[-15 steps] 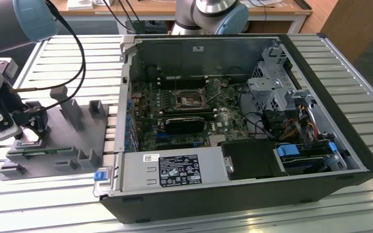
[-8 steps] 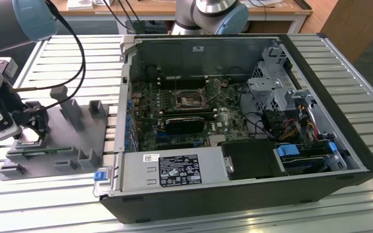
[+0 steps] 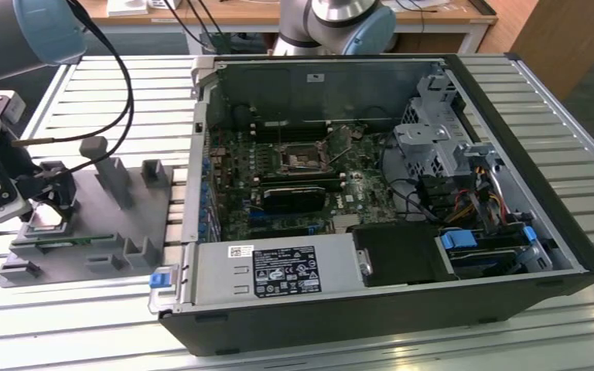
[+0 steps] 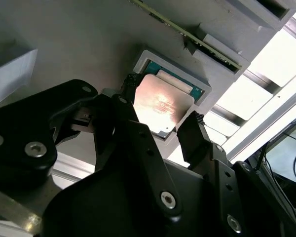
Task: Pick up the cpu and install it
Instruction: 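Pick up the cpu and move it towards the insertion slot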
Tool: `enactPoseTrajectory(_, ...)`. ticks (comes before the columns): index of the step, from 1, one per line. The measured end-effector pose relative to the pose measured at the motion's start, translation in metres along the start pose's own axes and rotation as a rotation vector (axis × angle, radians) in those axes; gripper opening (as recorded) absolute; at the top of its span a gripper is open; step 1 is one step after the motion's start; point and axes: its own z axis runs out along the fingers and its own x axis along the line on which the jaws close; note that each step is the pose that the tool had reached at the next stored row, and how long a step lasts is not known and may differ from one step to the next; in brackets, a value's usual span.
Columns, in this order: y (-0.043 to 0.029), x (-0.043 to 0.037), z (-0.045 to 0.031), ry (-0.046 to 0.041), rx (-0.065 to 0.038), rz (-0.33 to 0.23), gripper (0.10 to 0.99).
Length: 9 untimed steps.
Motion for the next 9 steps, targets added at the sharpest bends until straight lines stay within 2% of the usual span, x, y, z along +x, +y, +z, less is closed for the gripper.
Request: enactPoseTrajectory(9, -0.0001, 0.0001, 0.0015, 0.0003, 0.0, 0.0, 0.6)
